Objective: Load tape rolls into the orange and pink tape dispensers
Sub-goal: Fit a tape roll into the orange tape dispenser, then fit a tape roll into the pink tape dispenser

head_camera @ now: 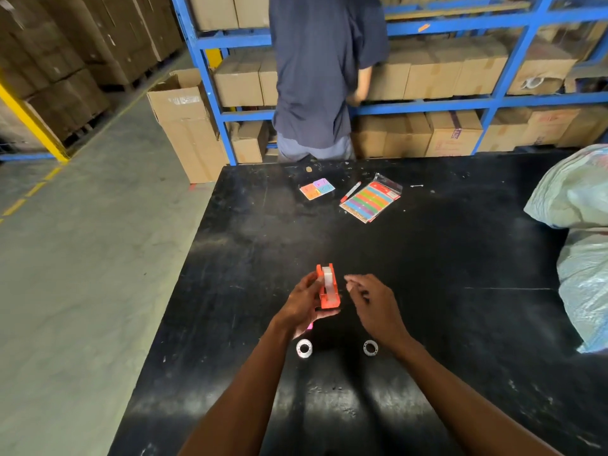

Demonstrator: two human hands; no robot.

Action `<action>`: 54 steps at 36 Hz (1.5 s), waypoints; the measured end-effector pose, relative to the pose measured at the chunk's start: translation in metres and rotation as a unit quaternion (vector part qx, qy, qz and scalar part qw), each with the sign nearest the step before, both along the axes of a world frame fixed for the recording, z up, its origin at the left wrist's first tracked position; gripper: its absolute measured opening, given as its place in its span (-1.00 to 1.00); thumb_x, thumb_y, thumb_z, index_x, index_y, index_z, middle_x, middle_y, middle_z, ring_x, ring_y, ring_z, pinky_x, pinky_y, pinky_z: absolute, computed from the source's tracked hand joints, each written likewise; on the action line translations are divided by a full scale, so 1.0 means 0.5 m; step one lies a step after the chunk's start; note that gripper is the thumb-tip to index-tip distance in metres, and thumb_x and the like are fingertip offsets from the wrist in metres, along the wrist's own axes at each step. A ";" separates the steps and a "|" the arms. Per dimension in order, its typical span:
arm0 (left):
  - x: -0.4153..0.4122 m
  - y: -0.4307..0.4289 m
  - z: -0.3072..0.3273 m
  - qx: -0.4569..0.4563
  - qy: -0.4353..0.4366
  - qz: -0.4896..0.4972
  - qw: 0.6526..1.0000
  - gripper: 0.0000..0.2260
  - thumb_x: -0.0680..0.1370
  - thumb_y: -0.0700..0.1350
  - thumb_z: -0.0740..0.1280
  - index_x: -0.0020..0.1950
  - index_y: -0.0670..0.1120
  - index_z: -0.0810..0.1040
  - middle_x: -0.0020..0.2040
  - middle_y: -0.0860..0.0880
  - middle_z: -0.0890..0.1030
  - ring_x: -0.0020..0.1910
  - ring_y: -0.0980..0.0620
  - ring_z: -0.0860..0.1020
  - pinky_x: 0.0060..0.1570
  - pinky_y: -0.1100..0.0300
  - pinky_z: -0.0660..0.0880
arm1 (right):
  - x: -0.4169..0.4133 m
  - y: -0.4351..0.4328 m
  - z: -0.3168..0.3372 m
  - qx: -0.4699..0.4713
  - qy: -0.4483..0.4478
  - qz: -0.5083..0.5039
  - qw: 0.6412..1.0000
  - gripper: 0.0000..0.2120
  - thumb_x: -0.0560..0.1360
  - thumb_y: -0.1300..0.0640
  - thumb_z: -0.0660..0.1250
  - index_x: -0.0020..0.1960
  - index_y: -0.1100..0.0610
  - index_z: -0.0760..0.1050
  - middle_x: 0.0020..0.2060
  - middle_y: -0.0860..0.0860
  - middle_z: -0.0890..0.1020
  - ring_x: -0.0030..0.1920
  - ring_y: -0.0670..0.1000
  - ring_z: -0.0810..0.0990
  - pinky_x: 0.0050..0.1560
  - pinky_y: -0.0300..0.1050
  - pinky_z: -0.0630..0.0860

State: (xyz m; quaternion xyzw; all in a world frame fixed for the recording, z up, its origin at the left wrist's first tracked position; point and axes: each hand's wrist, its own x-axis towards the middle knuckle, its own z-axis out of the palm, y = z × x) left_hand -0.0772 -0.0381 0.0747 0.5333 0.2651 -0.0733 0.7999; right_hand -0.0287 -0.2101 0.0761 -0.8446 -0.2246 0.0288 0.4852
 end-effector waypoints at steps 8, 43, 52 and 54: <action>0.033 -0.064 -0.017 0.032 -0.004 -0.016 0.999 -0.83 0.65 0.06 0.20 0.05 0.01 0.52 -0.03 -0.07 0.67 -0.17 0.08 0.69 -0.24 0.21 0.65 | 0.036 0.010 -0.020 -0.070 0.113 0.053 0.990 -0.67 0.58 0.23 0.16 0.13 -0.01 0.65 -0.05 -0.11 0.72 -0.03 -0.14 0.67 0.04 -0.14 0.57; 0.153 -0.066 -0.265 0.300 0.158 0.079 0.937 -0.82 0.51 -0.34 0.37 0.07 -0.24 0.70 -0.04 -0.20 0.72 -0.30 0.15 0.54 -0.45 0.59 0.40 | 0.107 0.058 -0.250 -0.107 0.281 -0.038 0.953 -0.62 0.55 0.23 0.19 0.27 -0.02 0.59 0.04 0.05 0.73 0.01 0.01 0.68 0.05 -0.02 0.59; 0.155 -0.059 -0.280 0.318 0.168 0.049 0.932 -0.81 0.52 -0.33 0.35 0.07 -0.21 0.69 -0.01 -0.18 0.72 -0.17 0.00 0.63 -0.17 0.22 0.62 | 0.114 0.058 -0.276 -0.117 0.288 -0.043 0.949 -0.64 0.56 0.23 0.18 0.27 0.06 0.58 0.15 0.05 0.69 0.14 0.04 0.65 0.21 0.02 0.56; 0.153 -0.056 -0.279 0.315 0.163 0.032 0.934 -0.82 0.51 -0.30 0.38 0.07 -0.20 0.69 -0.02 -0.19 0.73 -0.17 0.00 0.65 -0.06 0.09 0.65 | 0.114 0.055 -0.278 -0.120 0.293 -0.042 0.948 -0.66 0.57 0.24 0.20 0.27 0.08 0.59 0.15 0.05 0.69 0.14 0.04 0.65 0.21 0.01 0.56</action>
